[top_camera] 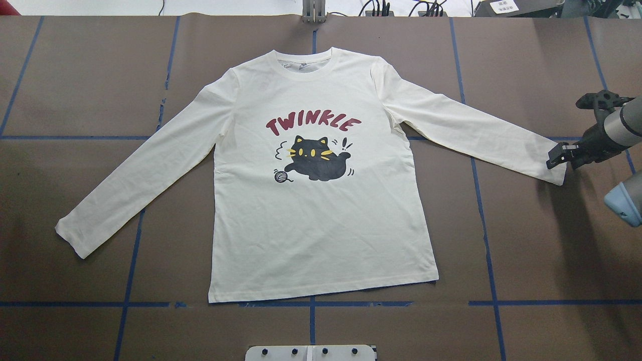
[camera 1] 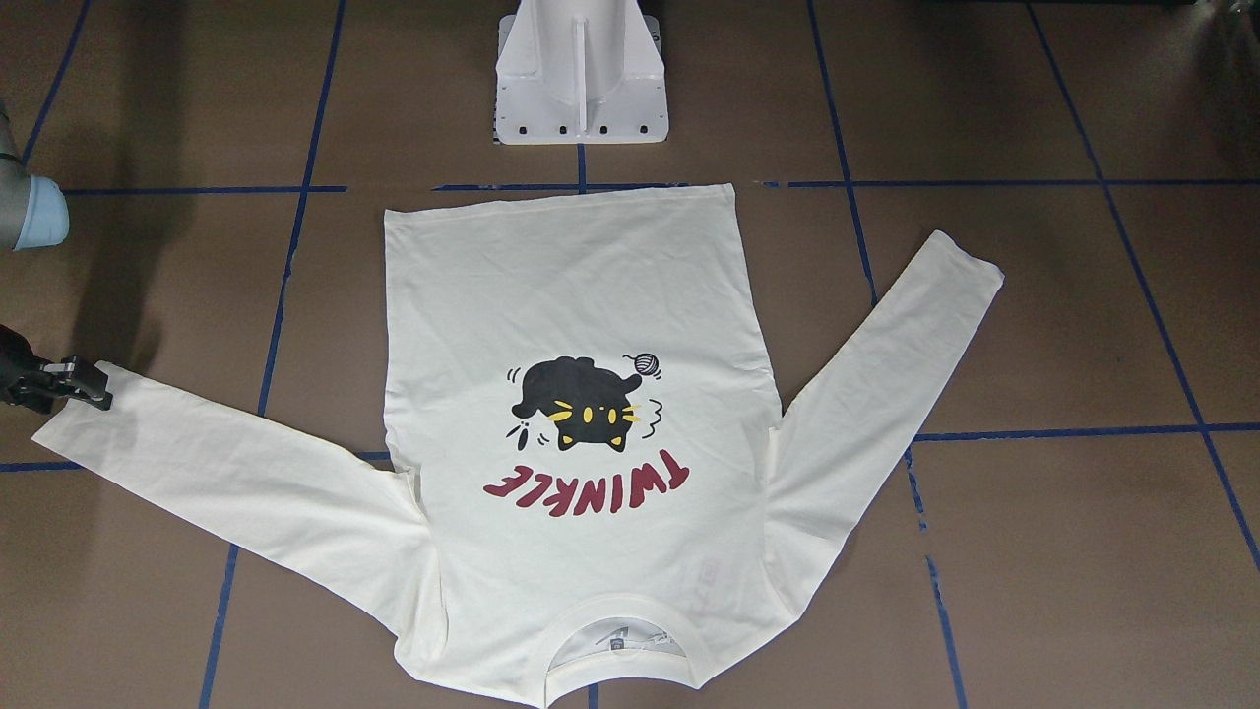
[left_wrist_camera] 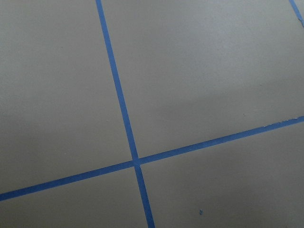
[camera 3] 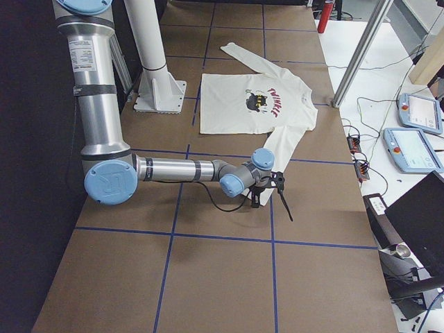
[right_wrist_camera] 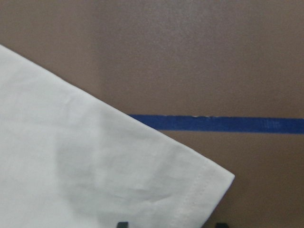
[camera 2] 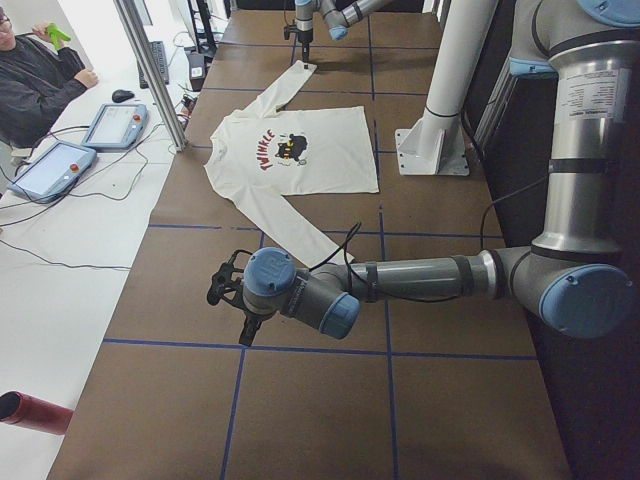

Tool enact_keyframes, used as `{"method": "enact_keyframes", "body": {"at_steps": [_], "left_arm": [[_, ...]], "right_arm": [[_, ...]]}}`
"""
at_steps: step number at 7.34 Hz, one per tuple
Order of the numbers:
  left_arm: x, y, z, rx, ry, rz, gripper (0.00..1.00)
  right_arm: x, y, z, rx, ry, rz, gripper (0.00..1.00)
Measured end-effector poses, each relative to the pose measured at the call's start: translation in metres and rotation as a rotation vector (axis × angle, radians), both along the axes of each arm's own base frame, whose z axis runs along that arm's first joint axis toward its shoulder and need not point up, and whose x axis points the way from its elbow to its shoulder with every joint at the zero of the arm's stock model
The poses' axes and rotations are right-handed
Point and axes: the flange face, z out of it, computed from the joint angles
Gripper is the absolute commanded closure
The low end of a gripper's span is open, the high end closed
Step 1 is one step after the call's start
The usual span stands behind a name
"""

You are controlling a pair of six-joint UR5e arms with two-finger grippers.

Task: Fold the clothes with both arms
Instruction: 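Carry the grasped sleeve across the shirt front with the right gripper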

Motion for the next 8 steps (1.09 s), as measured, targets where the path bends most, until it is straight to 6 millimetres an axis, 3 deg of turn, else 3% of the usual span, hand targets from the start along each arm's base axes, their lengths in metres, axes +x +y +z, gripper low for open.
{"method": "enact_keyframes", "body": {"at_steps": [1, 2, 6, 8], "left_arm": [[0.000, 0.000, 0.000, -0.001, 0.000, 0.000, 0.00], [0.000, 0.000, 0.001, -0.001, 0.001, 0.000, 0.00], [0.001, 0.001, 0.000, -0.004, 0.017, 0.008, 0.00], [0.001, 0.001, 0.000, -0.004, 0.020, 0.009, 0.00]], "right_arm": [[0.000, 0.000, -0.002, 0.003, -0.003, -0.001, 0.96], [0.000, 0.000, -0.003, 0.004, -0.005, -0.001, 0.98], [-0.001, 0.000, -0.011, 0.016, -0.012, -0.002, 1.00], [0.000, 0.001, -0.035, 0.049, -0.037, 0.006, 1.00]]}}
